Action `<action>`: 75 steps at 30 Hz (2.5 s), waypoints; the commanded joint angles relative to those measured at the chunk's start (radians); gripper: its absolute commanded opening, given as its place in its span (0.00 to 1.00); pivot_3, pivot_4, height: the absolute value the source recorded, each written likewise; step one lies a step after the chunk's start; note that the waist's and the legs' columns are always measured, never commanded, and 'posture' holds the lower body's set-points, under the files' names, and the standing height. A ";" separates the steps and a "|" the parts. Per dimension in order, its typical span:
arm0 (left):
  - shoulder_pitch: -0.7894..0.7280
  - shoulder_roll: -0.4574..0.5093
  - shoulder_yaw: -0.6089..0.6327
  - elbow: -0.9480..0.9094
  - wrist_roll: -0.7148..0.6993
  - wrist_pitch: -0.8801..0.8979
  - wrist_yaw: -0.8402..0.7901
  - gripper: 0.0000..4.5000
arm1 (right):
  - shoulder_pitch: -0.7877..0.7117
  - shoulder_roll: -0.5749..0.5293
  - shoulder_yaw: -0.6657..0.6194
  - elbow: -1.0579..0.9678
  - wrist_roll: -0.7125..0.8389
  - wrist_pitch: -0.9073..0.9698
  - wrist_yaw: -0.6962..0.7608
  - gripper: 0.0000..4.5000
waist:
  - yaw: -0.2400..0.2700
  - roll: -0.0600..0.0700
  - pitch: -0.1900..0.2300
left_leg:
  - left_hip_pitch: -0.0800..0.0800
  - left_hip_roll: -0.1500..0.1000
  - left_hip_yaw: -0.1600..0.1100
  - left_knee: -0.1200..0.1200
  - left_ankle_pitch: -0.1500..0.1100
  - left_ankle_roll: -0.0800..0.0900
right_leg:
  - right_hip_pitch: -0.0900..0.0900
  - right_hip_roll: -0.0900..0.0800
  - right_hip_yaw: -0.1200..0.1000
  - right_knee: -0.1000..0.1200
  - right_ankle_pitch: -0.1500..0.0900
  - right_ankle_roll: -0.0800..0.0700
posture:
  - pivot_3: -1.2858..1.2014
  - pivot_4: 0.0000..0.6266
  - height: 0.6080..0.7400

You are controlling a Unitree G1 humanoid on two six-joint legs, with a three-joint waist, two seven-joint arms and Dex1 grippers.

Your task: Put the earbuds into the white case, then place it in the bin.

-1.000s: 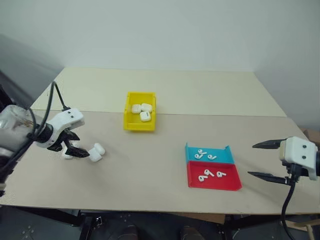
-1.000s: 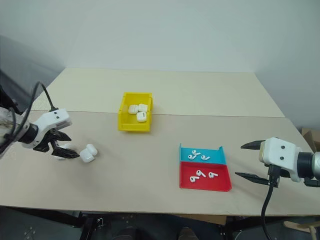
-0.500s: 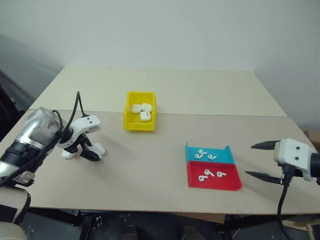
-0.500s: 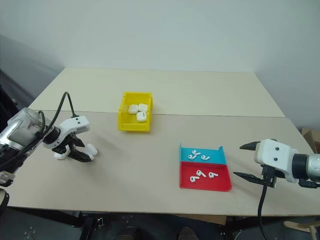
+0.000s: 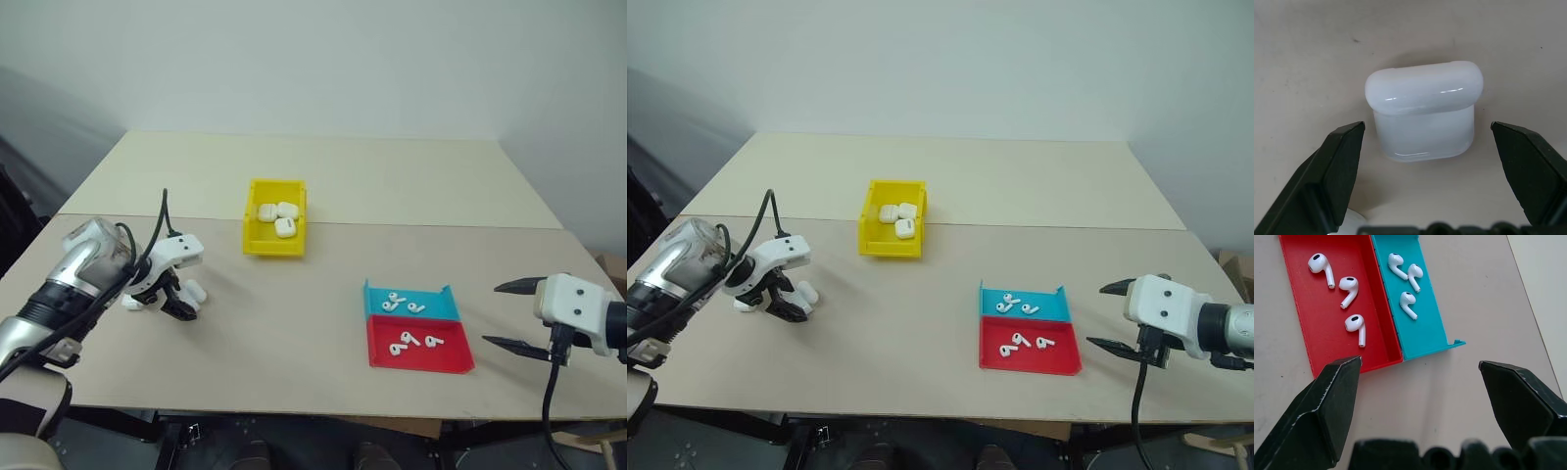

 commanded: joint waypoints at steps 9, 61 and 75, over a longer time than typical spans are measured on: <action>0.004 -0.014 -0.001 -0.021 0.050 0.029 0.020 0.96 | -0.006 0.000 0.008 -0.009 -0.019 -0.025 -0.014 1.00 | 0.000 0.000 0.000 | 0.000 0.000 0.000 0.000 0.000 0.000 | 0.000 0.000 0.000 0.000 0.000 0.000 | 0.52 0.24 1.00; 0.688 -0.515 0.552 -0.443 -0.600 -1.015 0.034 0.61 | -0.678 -0.200 0.789 -0.235 -0.138 0.591 0.119 0.74 | -0.003 0.002 -0.001 | 0.007 0.000 0.002 0.001 0.000 0.000 | 0.002 -0.002 0.002 0.006 0.000 -0.001 | 0.52 0.24 1.00; 0.697 -0.507 0.528 -0.489 -0.618 -1.021 0.066 0.61 | -0.699 -0.113 0.876 -0.203 -0.264 0.613 0.128 0.54 | -0.002 0.002 -0.001 | 0.006 0.000 0.002 0.001 0.000 0.000 | 0.002 -0.001 0.001 0.005 0.000 -0.001 | 0.52 0.24 1.00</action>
